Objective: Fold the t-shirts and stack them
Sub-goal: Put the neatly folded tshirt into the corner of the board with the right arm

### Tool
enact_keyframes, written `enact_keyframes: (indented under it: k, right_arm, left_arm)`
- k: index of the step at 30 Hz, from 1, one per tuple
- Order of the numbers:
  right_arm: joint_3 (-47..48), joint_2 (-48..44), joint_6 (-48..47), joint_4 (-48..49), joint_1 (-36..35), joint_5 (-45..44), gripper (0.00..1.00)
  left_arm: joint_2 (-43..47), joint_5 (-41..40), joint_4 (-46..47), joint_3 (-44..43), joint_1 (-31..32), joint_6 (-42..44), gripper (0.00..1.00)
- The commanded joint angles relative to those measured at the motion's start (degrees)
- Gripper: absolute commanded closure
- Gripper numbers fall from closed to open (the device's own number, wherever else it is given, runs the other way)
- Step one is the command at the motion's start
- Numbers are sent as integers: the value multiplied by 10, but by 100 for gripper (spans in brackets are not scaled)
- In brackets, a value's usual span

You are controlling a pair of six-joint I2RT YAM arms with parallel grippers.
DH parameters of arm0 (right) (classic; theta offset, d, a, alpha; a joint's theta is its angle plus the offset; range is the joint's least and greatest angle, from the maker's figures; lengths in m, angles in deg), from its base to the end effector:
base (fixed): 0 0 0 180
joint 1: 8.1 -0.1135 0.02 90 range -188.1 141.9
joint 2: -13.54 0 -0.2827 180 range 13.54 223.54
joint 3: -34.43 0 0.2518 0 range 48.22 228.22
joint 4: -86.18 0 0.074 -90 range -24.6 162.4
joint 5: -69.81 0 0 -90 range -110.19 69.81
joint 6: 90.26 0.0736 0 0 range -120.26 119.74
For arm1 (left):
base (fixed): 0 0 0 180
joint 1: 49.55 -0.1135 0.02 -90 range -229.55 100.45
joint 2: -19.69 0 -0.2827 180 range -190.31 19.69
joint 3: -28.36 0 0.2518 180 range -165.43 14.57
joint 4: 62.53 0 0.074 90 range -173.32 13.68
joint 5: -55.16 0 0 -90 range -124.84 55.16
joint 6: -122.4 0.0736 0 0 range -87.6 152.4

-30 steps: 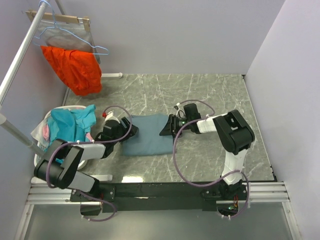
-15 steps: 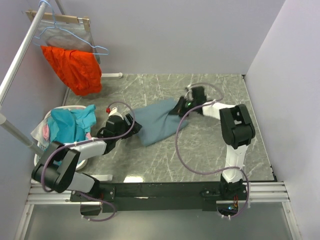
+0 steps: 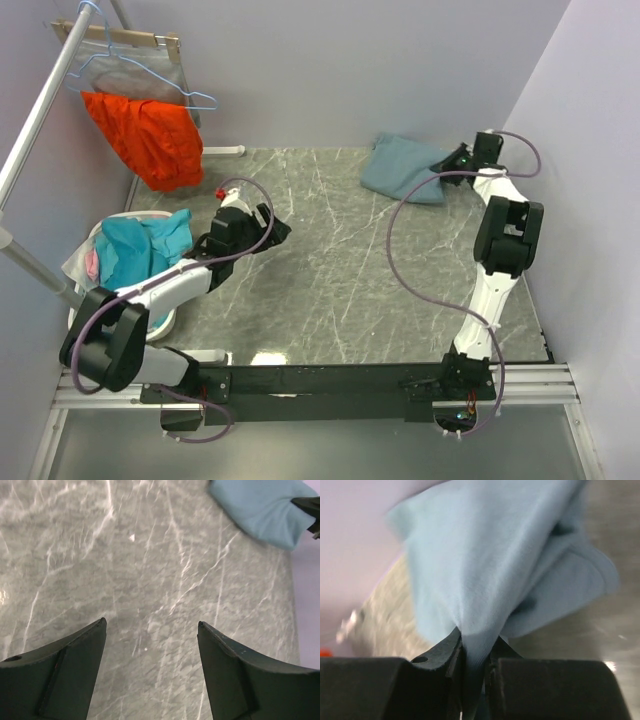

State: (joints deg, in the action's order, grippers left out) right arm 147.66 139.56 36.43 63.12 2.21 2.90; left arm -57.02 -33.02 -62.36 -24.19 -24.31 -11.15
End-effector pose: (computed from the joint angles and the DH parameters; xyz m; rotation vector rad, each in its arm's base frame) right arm 0.5430 -0.0694 0.2034 0.6707 2.1222 0.6984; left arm 0.2881 -0.1384 0.2256 -0.3099 2.0578 -0.7908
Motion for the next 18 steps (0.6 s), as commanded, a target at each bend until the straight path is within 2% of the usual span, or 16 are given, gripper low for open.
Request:
enact_keyframes:
  k: [1, 12, 16, 18]
  right_arm:
    - [60, 28, 39, 10, 35, -49, 100]
    - [281, 134, -1, -86, 89, -135, 100]
    - [302, 132, -17, -117, 90, -178, 99]
    - [315, 134, -34, -126, 88, -199, 71]
  left_arm:
    - [-28, 23, -9, -32, 3, 14, 21]
    - [-67, 35, -2, -47, 3, 7, 21]
    - [-78, 43, 2, -48, 3, 1, 21]
    - [-80, 49, 10, -47, 3, -1, 21]
